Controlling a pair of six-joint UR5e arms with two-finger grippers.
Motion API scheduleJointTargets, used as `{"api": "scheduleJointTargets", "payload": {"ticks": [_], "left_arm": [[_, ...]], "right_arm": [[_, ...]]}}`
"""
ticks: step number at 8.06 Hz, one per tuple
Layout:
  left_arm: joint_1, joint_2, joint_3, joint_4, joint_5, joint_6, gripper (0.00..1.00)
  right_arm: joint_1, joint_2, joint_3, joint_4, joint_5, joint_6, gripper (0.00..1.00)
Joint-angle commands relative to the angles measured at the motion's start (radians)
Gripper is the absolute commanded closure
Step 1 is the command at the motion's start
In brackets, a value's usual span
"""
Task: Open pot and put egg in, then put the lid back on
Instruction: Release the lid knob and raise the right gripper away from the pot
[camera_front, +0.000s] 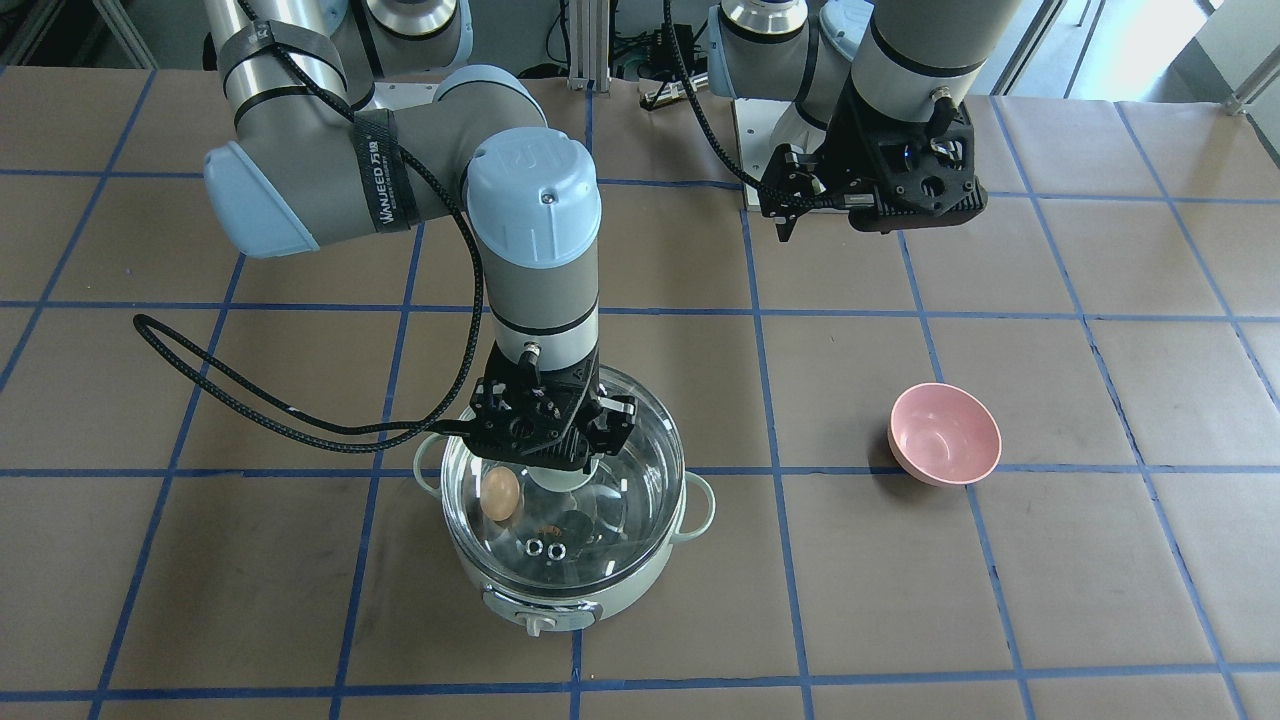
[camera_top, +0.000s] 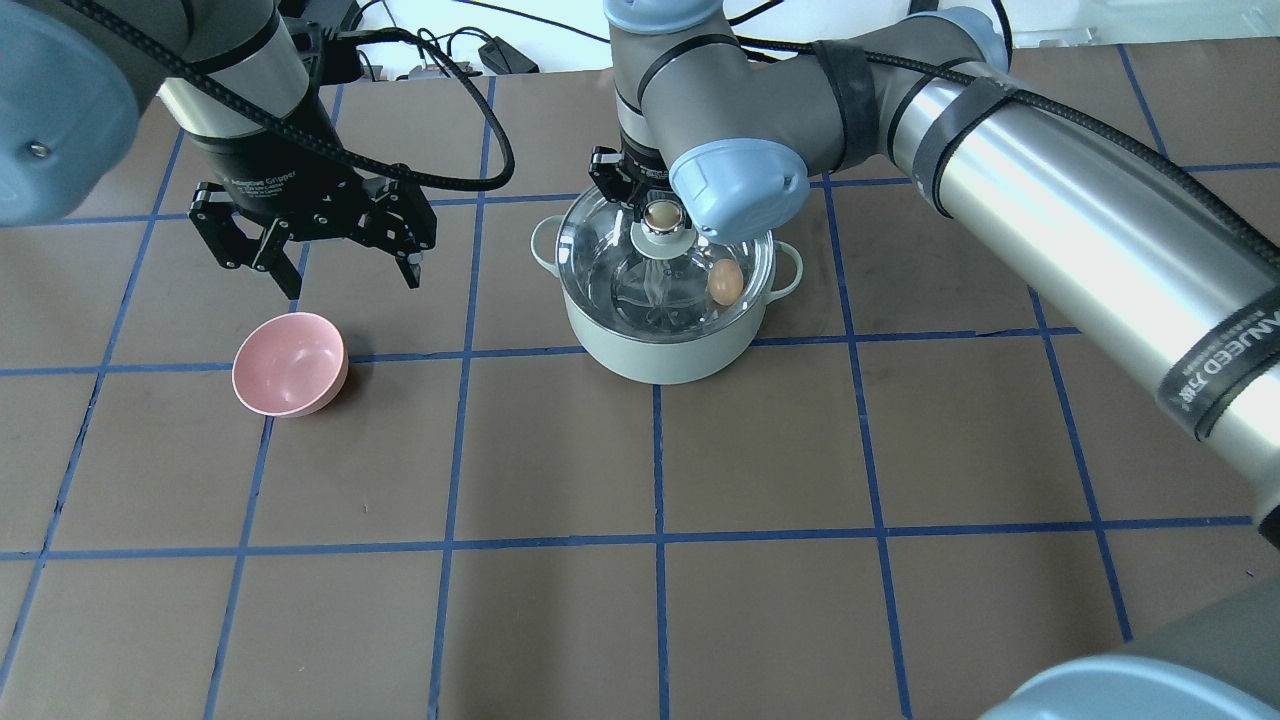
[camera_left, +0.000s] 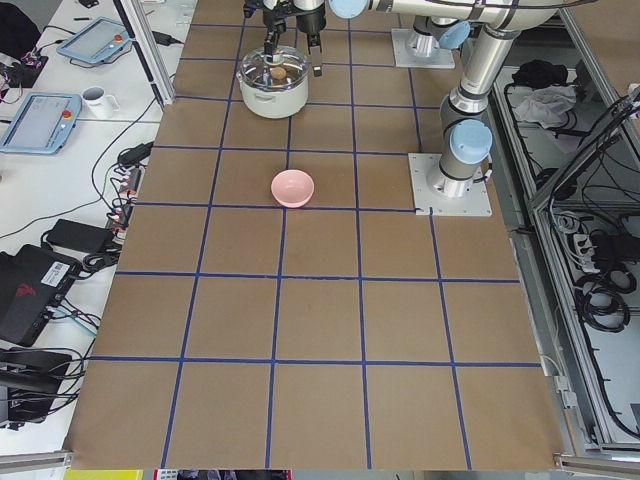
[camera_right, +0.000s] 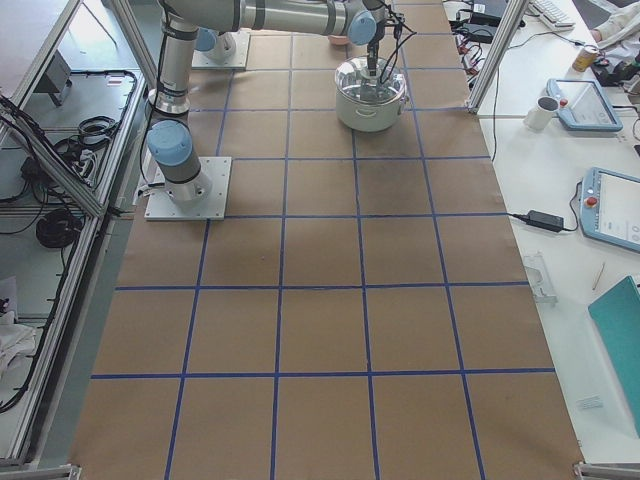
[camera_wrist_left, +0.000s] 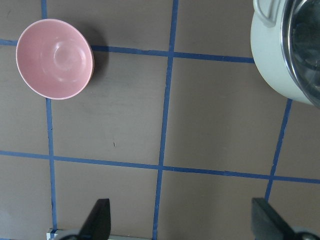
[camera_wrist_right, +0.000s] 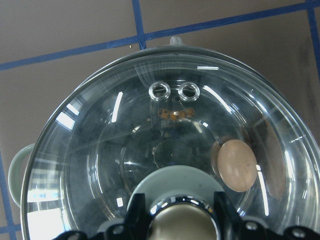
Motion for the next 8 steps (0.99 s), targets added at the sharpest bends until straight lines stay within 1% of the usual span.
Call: {"api": "scheduleJointTargets", "payload": {"ticks": [1, 2, 4, 5, 6, 8], "left_arm": [[0.0, 0.0, 0.0, 0.0, 0.0, -0.002, 0.0], [0.0, 0.0, 0.0, 0.0, 0.0, -0.001, 0.0], [0.0, 0.0, 0.0, 0.0, 0.002, -0.001, 0.0], [0.0, 0.0, 0.0, 0.0, 0.002, -0.002, 0.0], [0.0, 0.0, 0.0, 0.0, 0.0, -0.002, 0.0], [0.0, 0.0, 0.0, 0.0, 0.0, -0.002, 0.0]], "right_arm": [[0.0, 0.006, 0.0, -0.018, 0.002, 0.002, 0.16], [-0.001, 0.008, -0.009, -0.018, 0.0, -0.015, 0.08], [-0.046, -0.027, -0.015, -0.001, -0.006, -0.126, 0.05], [-0.098, -0.067, -0.014, 0.062, 0.001, -0.206, 0.02], [-0.162, -0.114, -0.014, 0.147, 0.005, -0.318, 0.01], [-0.277, -0.208, -0.012, 0.278, 0.003, -0.513, 0.0]]}}
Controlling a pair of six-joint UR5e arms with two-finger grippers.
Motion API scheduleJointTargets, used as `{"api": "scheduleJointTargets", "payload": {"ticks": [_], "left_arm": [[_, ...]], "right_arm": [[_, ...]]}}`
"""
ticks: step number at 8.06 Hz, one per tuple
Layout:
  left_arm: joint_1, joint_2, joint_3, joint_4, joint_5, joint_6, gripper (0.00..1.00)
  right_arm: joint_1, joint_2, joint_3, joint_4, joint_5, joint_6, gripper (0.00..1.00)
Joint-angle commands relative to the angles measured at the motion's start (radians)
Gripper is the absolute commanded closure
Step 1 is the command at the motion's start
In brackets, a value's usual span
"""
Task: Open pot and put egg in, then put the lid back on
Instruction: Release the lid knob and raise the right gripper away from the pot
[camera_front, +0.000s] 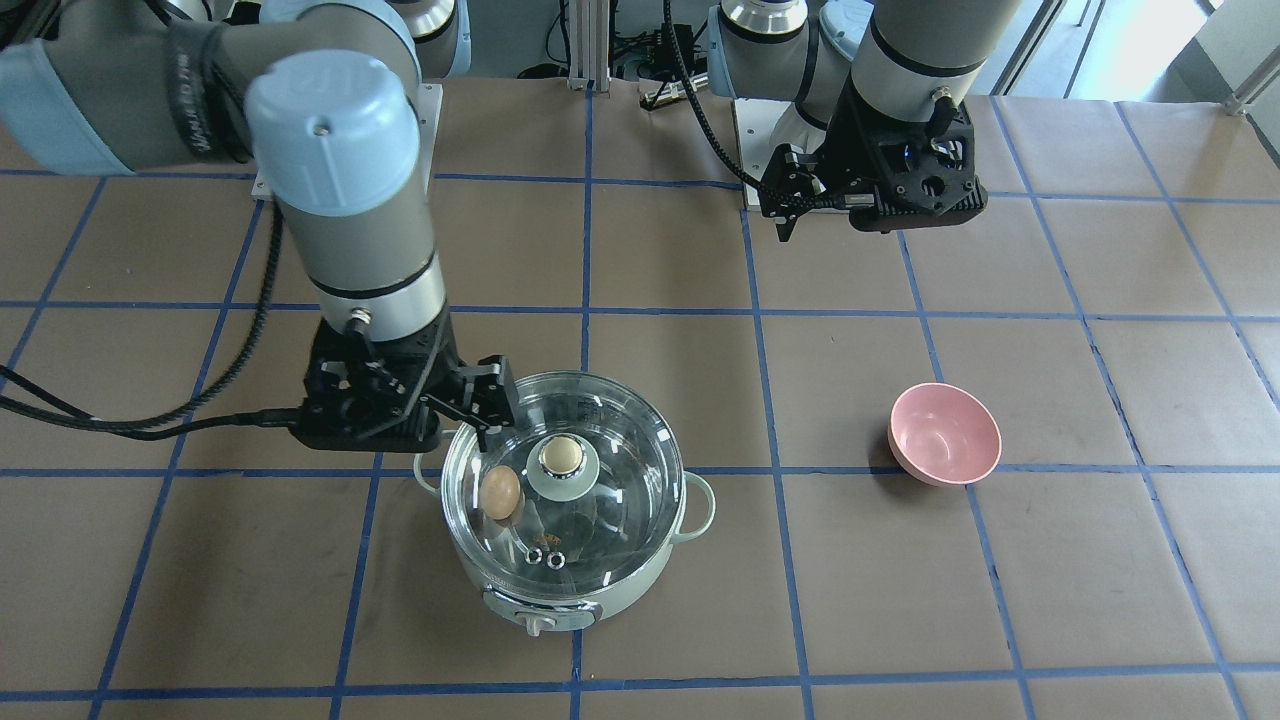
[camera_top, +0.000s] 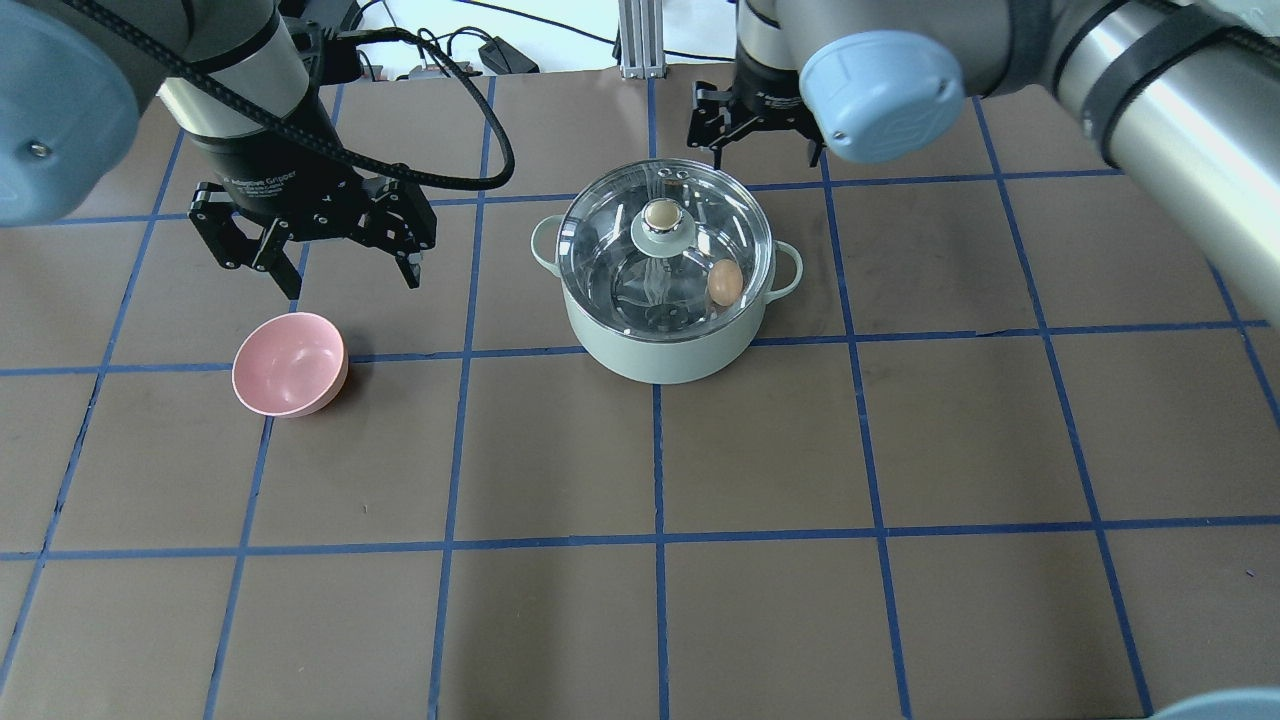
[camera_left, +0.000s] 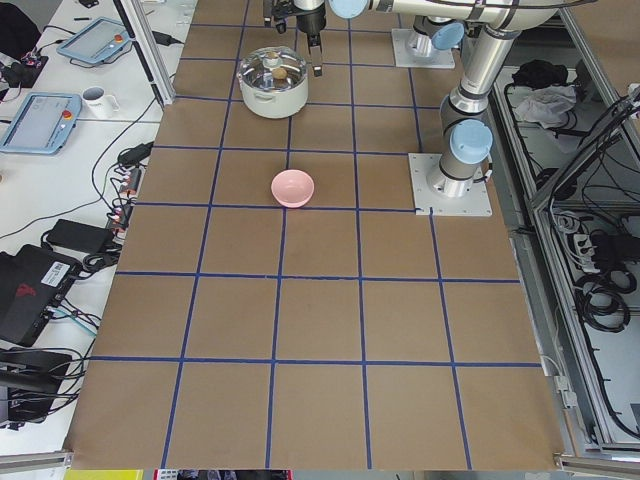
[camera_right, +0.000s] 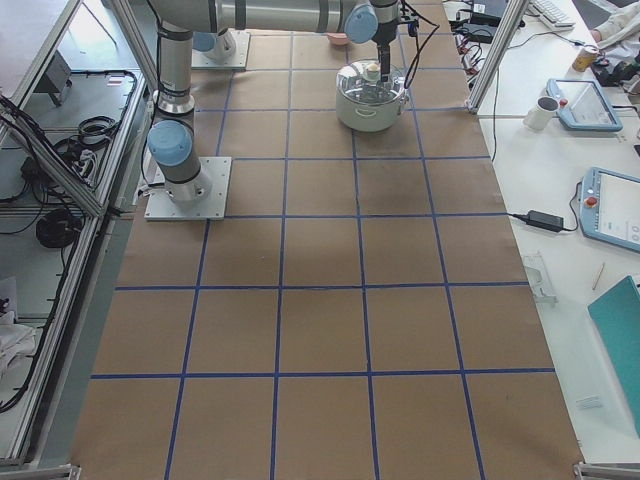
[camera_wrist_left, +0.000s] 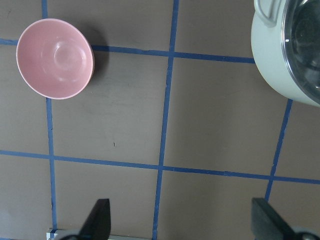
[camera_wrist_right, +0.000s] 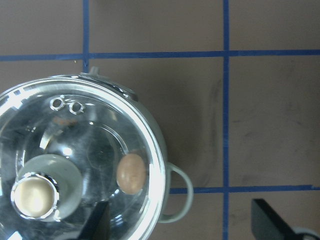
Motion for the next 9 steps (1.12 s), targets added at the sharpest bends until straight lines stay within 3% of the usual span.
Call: {"api": "scheduleJointTargets", "payload": {"ticks": [1, 3, 5, 9], "left_arm": [[0.0, 0.0, 0.0, 0.0, 0.001, 0.0, 0.0], [0.0, 0.0, 0.0, 0.0, 0.0, -0.001, 0.0], [0.0, 0.0, -0.001, 0.0, 0.001, 0.0, 0.0], [0.0, 0.0, 0.0, 0.0, 0.0, -0.001, 0.0]], "right_arm": [[-0.16, -0.139, 0.005, 0.141, -0.003, -0.244, 0.0], [-0.202, -0.248, 0.026, 0.314, -0.002, -0.321, 0.0], [-0.202, -0.324, 0.084, 0.337, -0.003, -0.334, 0.0], [-0.209, -0.326, 0.112, 0.345, -0.002, -0.332, 0.0]]}}
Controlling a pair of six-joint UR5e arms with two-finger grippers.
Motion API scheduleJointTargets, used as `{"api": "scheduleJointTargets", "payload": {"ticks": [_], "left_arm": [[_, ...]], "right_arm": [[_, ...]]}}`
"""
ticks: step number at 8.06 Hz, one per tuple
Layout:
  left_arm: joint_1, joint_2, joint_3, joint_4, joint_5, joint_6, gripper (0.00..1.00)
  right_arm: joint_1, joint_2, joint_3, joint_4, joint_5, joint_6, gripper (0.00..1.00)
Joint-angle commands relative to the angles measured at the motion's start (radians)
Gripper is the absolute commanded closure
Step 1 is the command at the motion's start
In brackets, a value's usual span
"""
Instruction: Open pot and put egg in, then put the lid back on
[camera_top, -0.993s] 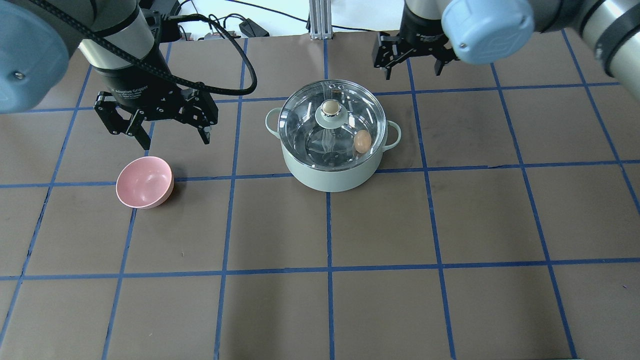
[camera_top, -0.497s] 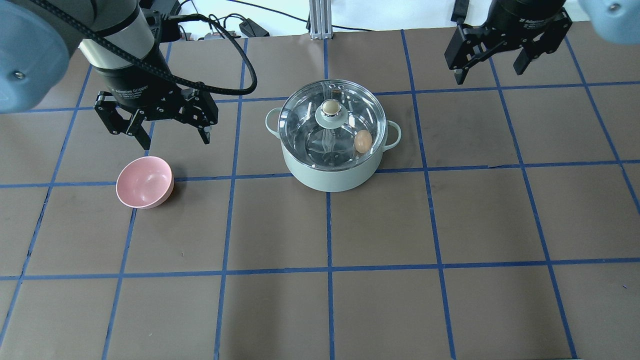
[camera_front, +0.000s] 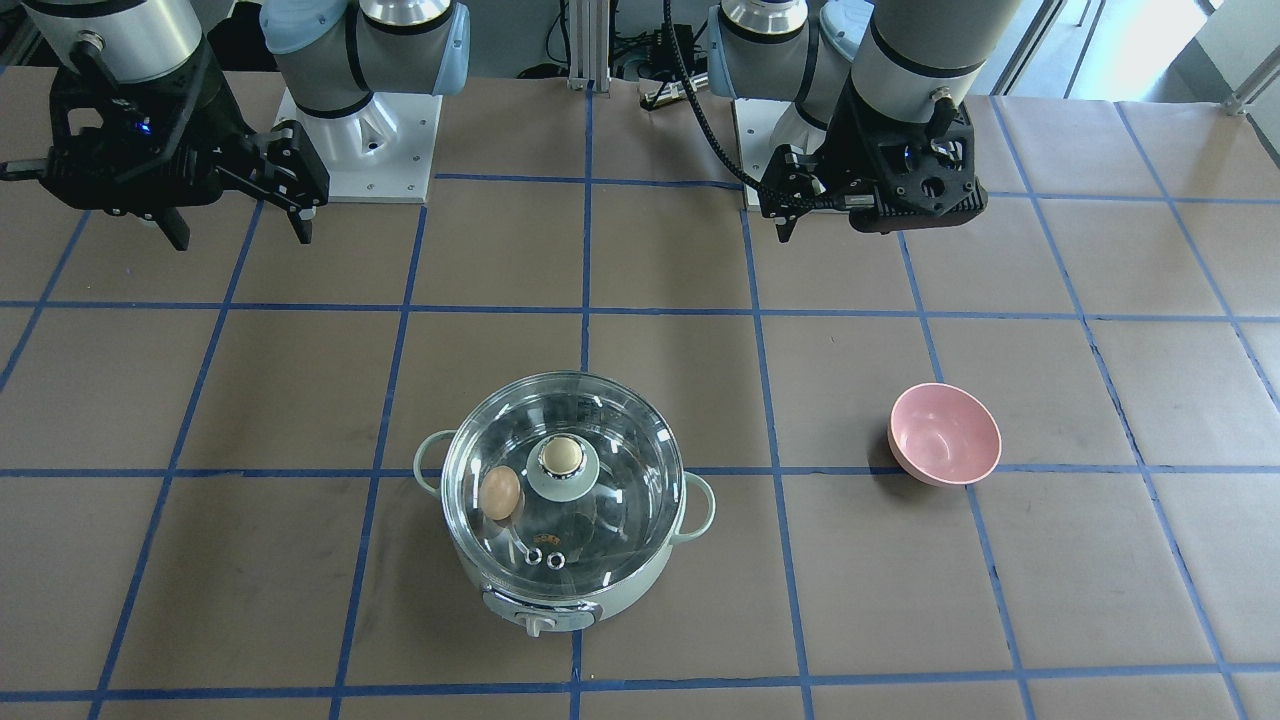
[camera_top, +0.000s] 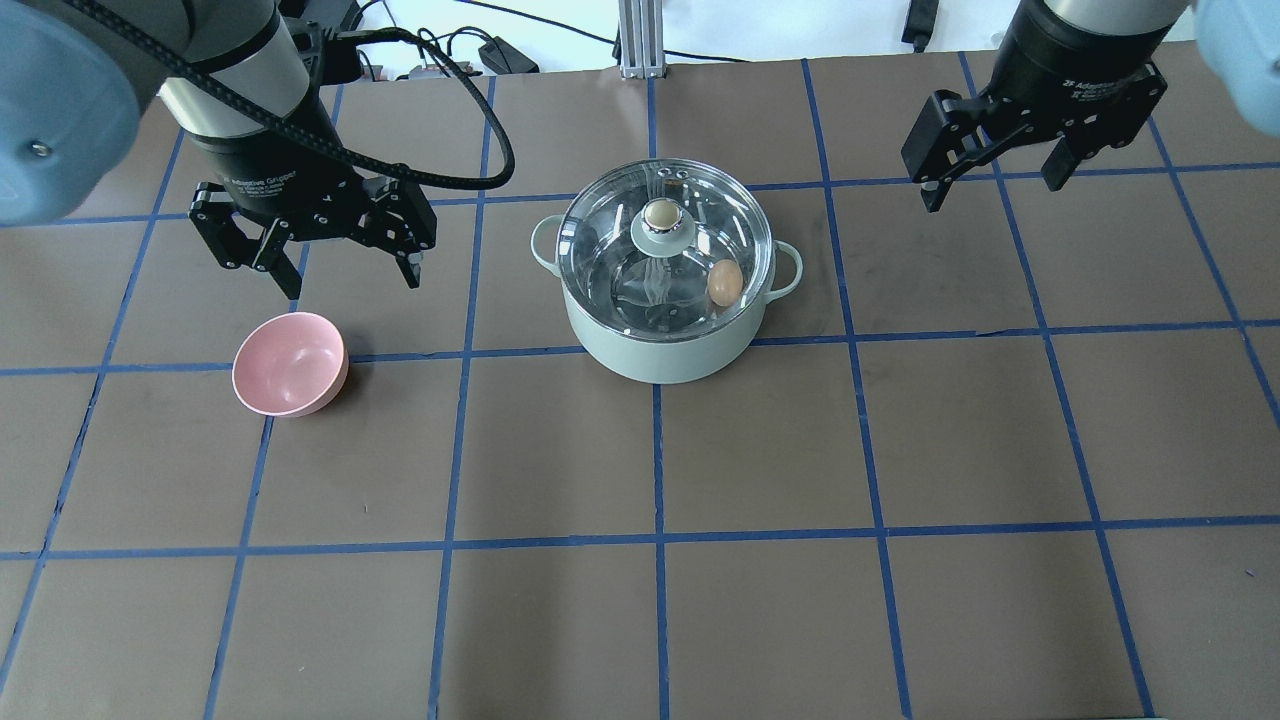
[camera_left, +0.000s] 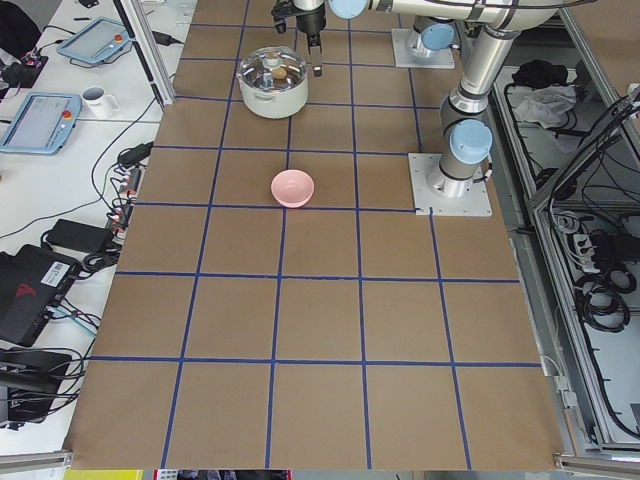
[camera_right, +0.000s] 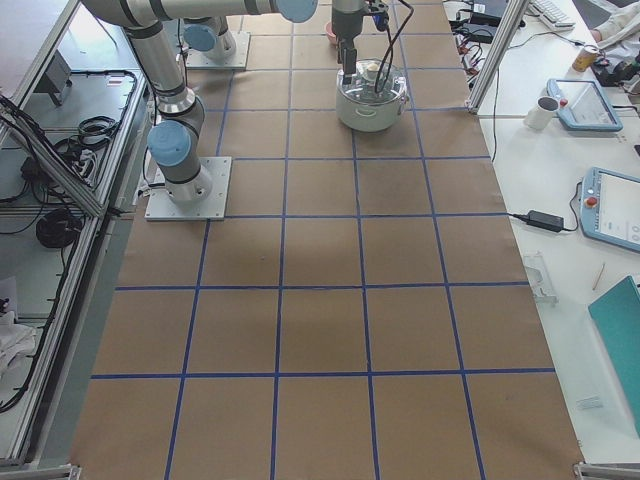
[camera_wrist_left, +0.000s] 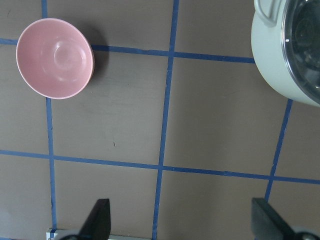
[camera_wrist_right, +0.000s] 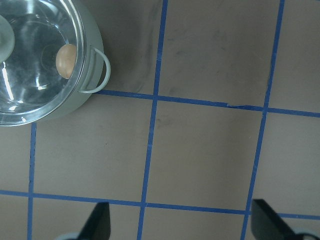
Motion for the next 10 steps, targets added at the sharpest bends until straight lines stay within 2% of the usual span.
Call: {"api": "scheduleJointTargets", "payload": {"ticks": [1, 10], "left_arm": [[0.0, 0.0, -0.001, 0.0, 0.0, 0.0, 0.0], [0.0, 0.0, 0.001, 0.0, 0.0, -0.003, 0.0]], "right_arm": [[-0.003, -0.004, 0.006, -0.009, 0.003, 0.004, 0.0], [0.0, 0.011, 0.007, -0.012, 0.001, 0.005, 0.0]]}}
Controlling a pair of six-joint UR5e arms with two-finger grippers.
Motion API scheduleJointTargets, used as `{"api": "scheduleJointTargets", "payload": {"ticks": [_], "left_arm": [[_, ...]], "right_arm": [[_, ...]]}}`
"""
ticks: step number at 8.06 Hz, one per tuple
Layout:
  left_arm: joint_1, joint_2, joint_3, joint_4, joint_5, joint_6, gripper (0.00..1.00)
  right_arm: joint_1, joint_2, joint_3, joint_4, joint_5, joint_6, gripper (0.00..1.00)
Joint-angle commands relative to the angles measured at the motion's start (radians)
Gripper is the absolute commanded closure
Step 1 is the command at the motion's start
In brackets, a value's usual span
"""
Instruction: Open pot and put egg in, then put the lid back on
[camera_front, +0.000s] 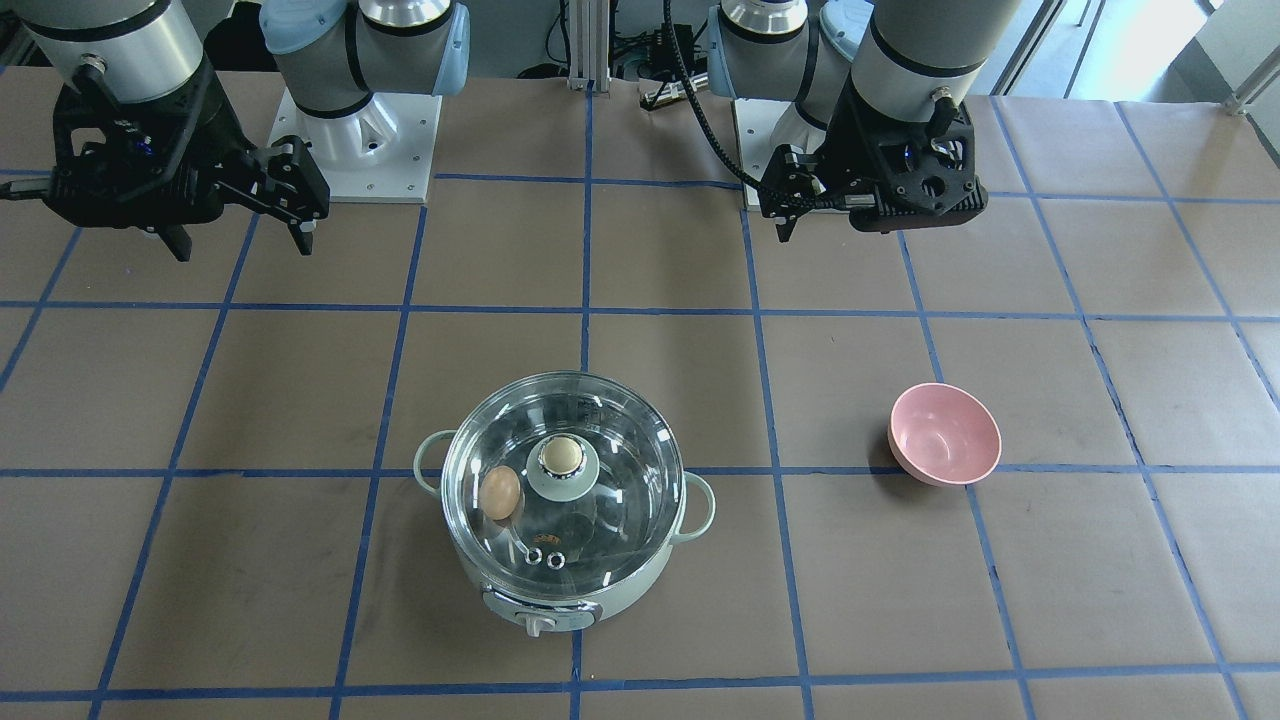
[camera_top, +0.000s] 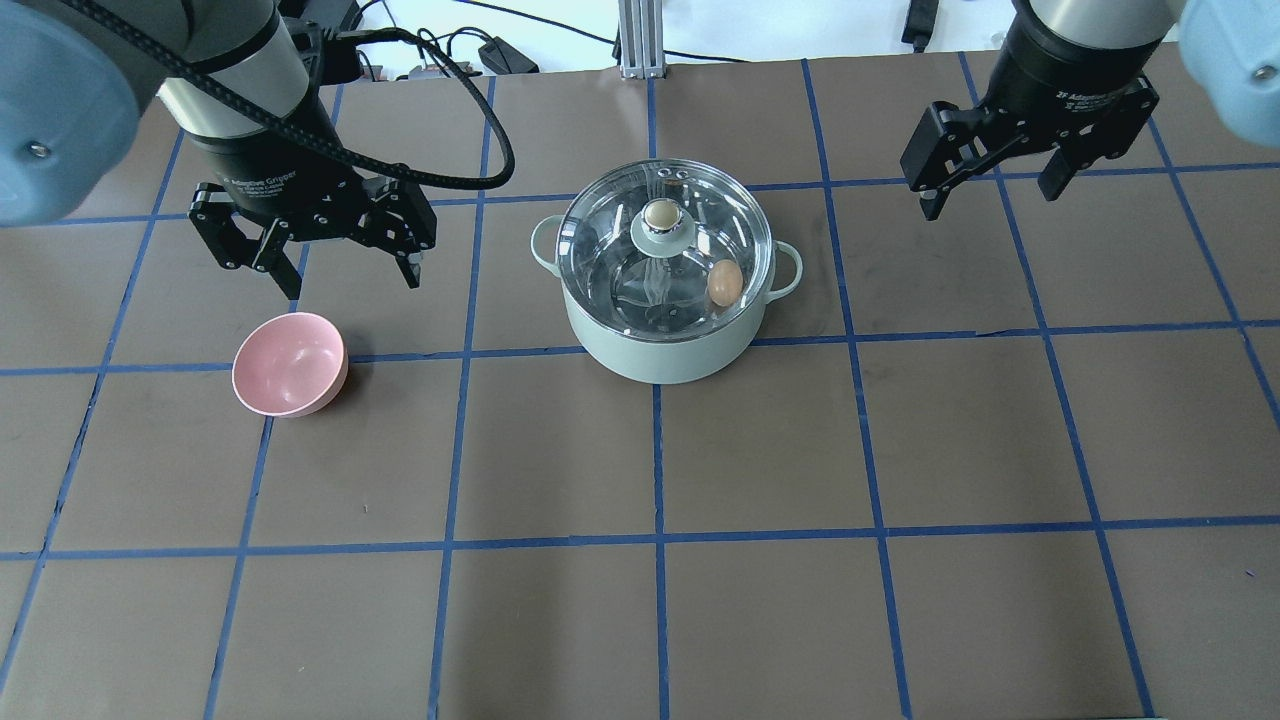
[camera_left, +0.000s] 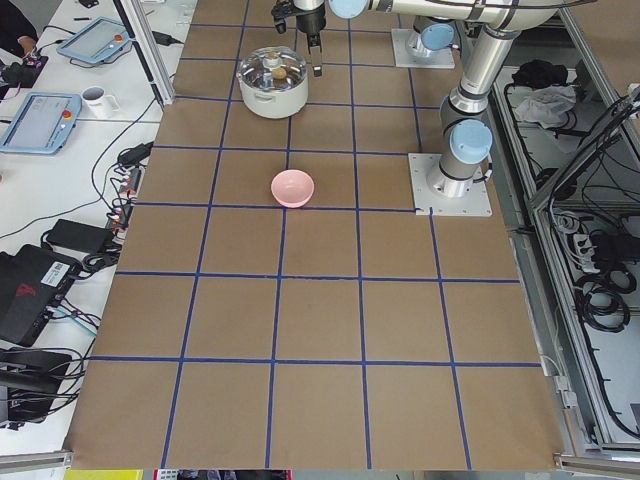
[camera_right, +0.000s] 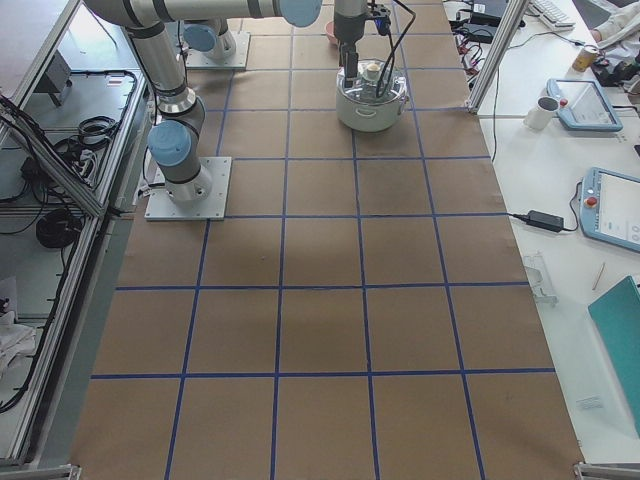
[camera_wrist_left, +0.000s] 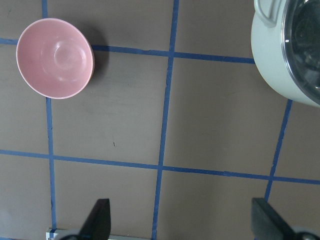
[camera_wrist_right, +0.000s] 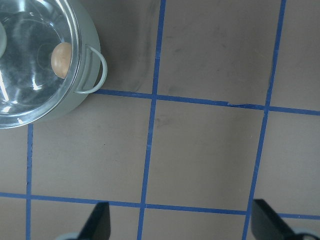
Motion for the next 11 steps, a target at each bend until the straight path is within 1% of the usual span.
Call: {"api": "scheduleJointTargets", "payload": {"ticks": [1, 6, 11], "left_arm": [[0.0, 0.0, 0.0, 0.0, 0.001, 0.003, 0.0], [0.0, 0.0, 0.0, 0.0, 0.001, 0.005, 0.0], [0.0, 0.0, 0.0, 0.0, 0.001, 0.006, 0.0]], "right_arm": [[0.002, 0.01, 0.0, 0.001, 0.0, 0.002, 0.0], [-0.001, 0.004, 0.0, 0.007, -0.015, 0.0, 0.0], [-0.001, 0.004, 0.0, 0.004, -0.011, 0.0, 0.0]]}}
